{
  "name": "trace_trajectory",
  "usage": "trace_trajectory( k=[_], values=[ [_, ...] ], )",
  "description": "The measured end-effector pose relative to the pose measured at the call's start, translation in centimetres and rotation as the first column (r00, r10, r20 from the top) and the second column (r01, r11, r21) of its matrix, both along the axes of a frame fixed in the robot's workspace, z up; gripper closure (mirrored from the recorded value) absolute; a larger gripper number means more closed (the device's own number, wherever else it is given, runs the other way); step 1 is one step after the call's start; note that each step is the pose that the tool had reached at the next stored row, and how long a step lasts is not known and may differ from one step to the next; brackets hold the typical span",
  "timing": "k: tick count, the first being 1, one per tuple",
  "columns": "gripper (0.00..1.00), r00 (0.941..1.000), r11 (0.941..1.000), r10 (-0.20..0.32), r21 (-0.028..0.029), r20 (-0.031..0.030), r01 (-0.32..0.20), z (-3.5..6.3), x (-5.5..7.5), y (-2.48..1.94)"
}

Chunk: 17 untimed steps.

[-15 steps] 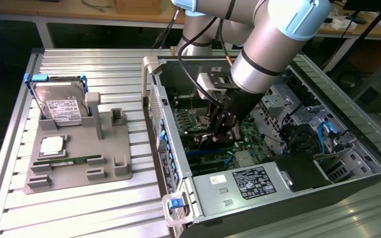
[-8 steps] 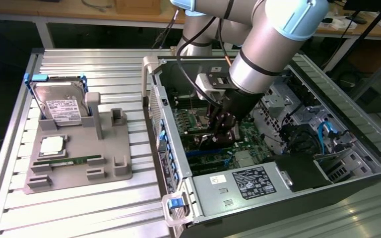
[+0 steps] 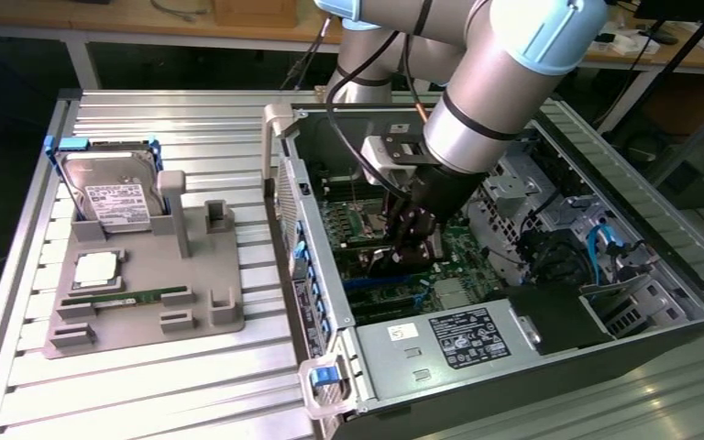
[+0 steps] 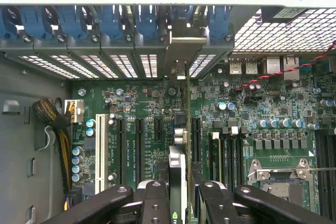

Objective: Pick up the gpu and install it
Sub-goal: 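Insert the gpu into the slot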

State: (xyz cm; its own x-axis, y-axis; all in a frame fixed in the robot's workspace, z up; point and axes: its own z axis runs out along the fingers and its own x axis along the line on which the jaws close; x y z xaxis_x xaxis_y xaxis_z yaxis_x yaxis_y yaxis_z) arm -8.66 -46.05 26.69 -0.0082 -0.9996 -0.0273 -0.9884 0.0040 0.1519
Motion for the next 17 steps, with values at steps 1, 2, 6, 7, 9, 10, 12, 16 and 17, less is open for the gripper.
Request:
trace_trajectory(
  k=[1, 2, 6, 7, 9, 10, 12, 16, 17],
  values=[
    [0.73, 1.0000, 1.0000, 0.000, 0.0000, 0.0000, 0.000, 0.01, 0.00, 0.00],
    [0.73, 1.0000, 1.0000, 0.000, 0.0001, 0.0000, 0.000, 0.04, 0.00, 0.00],
    [0.73, 1.0000, 1.0000, 0.000, 0.0001, -0.0001, 0.000, 0.27, -0.01, 0.00],
    [0.73, 1.0000, 1.0000, 0.000, 0.0001, 0.0000, 0.000, 0.32, -0.01, 0.00],
    [0.73, 1.0000, 1.0000, 0.000, 0.0004, 0.0002, 0.000, 0.33, -0.01, 0.00],
    [0.73, 1.0000, 1.0000, 0.000, 0.0003, 0.0002, 0.000, 0.34, -0.01, 0.00],
    [0.73, 1.0000, 1.0000, 0.000, 0.0000, 0.0000, 0.000, 0.36, -0.01, 0.00],
    [0.73, 1.0000, 1.0000, 0.000, 0.0000, 0.0001, 0.000, 0.36, -0.02, 0.00],
    [0.73, 1.0000, 1.0000, 0.000, -0.0001, 0.0008, 0.000, 0.36, -0.05, 0.00]
  ],
)
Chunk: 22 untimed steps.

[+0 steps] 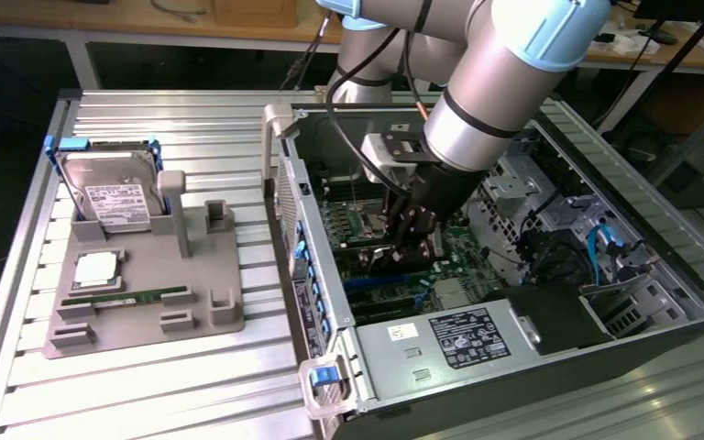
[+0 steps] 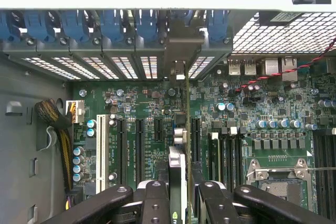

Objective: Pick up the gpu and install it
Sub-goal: 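Insert the gpu into the slot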

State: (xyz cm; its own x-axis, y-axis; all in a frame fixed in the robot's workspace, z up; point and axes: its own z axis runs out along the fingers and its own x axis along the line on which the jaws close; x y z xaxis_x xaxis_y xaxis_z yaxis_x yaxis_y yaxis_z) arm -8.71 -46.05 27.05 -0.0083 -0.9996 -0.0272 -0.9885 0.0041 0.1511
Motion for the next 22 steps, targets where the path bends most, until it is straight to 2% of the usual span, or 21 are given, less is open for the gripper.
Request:
trace_trajectory(
  k=[3, 6, 18, 19, 22],
  values=[
    [0.73, 1.0000, 1.0000, 0.000, 0.0001, 0.0041, 0.000, 0.00, -0.10, 0.00],
    [0.73, 1.0000, 1.0000, 0.000, 0.0001, 0.0056, 0.000, 0.00, -0.14, 0.00],
    [0.73, 1.0000, 1.0000, 0.000, 0.0002, 0.0064, 0.000, -0.01, -0.15, 0.00],
    [0.73, 1.0000, 1.0000, 0.000, 0.0001, 0.0087, 0.000, 0.00, -0.17, 0.00],
    [0.73, 0.9997, 1.0000, 0.000, 0.0002, 0.0231, 0.000, -0.02, -0.20, 0.00]
  ],
)
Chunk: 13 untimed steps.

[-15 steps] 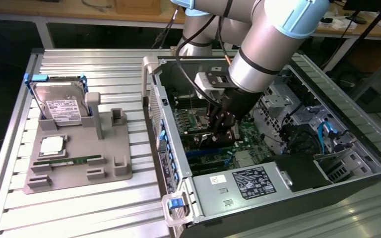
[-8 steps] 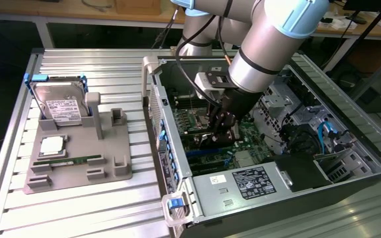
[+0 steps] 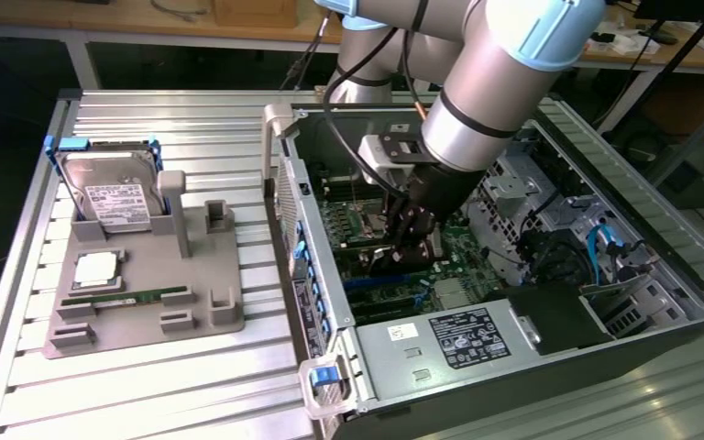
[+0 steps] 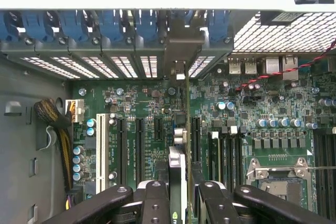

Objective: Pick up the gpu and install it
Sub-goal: 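Insert the gpu into the slot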

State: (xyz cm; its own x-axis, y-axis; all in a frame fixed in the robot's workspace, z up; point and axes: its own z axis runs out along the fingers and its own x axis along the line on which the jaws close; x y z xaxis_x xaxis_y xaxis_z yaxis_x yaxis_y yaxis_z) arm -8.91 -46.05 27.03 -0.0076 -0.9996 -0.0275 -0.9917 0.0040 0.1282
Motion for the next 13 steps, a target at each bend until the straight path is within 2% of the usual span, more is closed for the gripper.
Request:
trace_trajectory(
  k=[13],
  values=[
    [0.73, 1.0000, 1.0000, 0.000, -0.0002, 0.0000, 0.000, -0.13, 0.00, 0.00]
  ],
)
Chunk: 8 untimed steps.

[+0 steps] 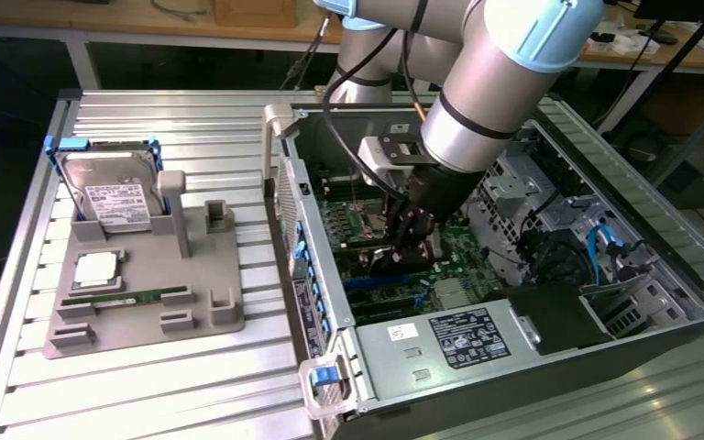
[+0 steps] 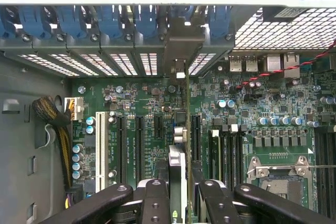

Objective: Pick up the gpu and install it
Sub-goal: 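Insert the gpu into the slot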

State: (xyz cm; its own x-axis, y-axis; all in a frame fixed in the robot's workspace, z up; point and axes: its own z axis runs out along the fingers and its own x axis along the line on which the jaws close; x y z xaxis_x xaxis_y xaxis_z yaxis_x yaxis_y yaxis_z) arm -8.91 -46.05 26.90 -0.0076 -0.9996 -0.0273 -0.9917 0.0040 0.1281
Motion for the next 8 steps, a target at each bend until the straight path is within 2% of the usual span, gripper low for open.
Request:
trace_trajectory(
  k=[8],
  values=[
    [0.73, 1.0000, 1.0000, 0.000, 0.0003, 0.0002, 0.000, -0.01, -0.15, 0.00]
  ],
)
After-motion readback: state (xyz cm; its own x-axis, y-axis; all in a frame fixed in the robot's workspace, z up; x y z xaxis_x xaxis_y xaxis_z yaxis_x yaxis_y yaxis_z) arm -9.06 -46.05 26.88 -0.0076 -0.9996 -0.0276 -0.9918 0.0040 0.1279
